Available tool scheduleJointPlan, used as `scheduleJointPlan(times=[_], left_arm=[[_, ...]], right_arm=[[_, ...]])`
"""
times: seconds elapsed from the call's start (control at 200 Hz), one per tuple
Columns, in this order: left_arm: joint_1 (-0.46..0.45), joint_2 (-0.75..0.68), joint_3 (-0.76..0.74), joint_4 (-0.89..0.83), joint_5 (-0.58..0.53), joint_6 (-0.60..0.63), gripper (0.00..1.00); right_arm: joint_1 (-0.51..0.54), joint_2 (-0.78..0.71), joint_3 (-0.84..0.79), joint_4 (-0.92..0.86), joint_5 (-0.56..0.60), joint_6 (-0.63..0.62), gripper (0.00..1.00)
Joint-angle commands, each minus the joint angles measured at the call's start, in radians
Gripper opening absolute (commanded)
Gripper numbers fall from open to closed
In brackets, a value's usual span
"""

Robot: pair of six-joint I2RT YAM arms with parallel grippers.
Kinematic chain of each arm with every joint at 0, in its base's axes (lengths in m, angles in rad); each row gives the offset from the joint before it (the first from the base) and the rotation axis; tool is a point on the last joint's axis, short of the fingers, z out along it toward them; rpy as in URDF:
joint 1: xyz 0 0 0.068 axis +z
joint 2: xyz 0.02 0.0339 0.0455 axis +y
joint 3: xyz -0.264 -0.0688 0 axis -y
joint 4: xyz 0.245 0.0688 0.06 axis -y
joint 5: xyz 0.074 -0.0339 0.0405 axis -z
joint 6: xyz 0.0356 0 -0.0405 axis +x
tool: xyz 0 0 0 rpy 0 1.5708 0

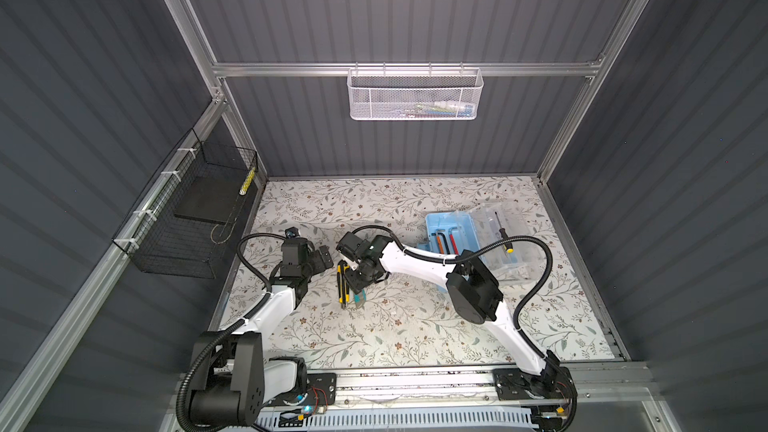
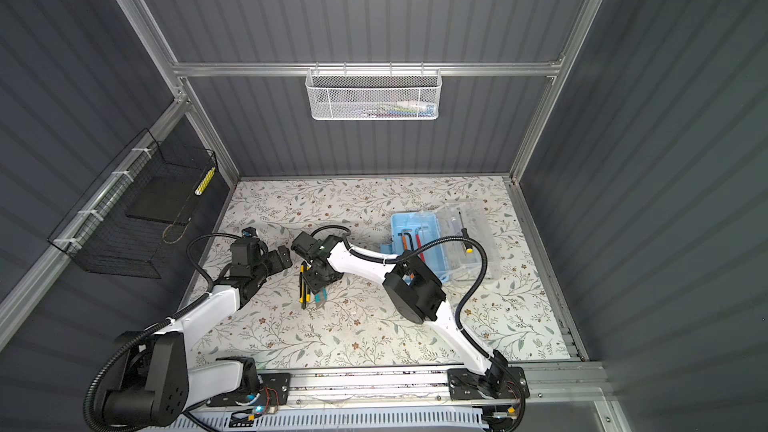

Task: Pack the tool kit
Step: 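Move the right gripper over the teal utility knife, then lower the right gripper and grasp the teal utility knife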

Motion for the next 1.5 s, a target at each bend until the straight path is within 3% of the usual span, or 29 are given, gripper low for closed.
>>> scheduleJointPlan(times=[0.0, 0.25, 0.445, 0.706, 1.497], left_arm=[[0.007, 0.004, 0.017, -0.015, 0.016, -0.002, 1.00], [0.007, 0.004, 0.017, -0.016, 0.017, -0.002, 1.00], [0.007, -0.011, 0.008, -0.015, 0.003, -0.008, 1.00], [0.007, -0.020, 0.001, -0.017, -0.012, -0.016, 1.00], [0.010, 0.004, 0.017, -0.015, 0.022, -0.001, 1.00]], right_arm=[[0.001, 0.013, 0.016, -0.080, 0.045, -0.038, 0.64], [0.011, 0.016, 0.020, -0.078, 0.031, -0.080, 0.64], [0.033, 0.092, 0.121, -0.160, 0.101, -0.072, 0.62], [0.047, 0.091, 0.113, -0.165, 0.147, -0.062, 0.57], [-0.018, -0.132, -0.108, -0.077, 0.189, 0.003, 0.40]])
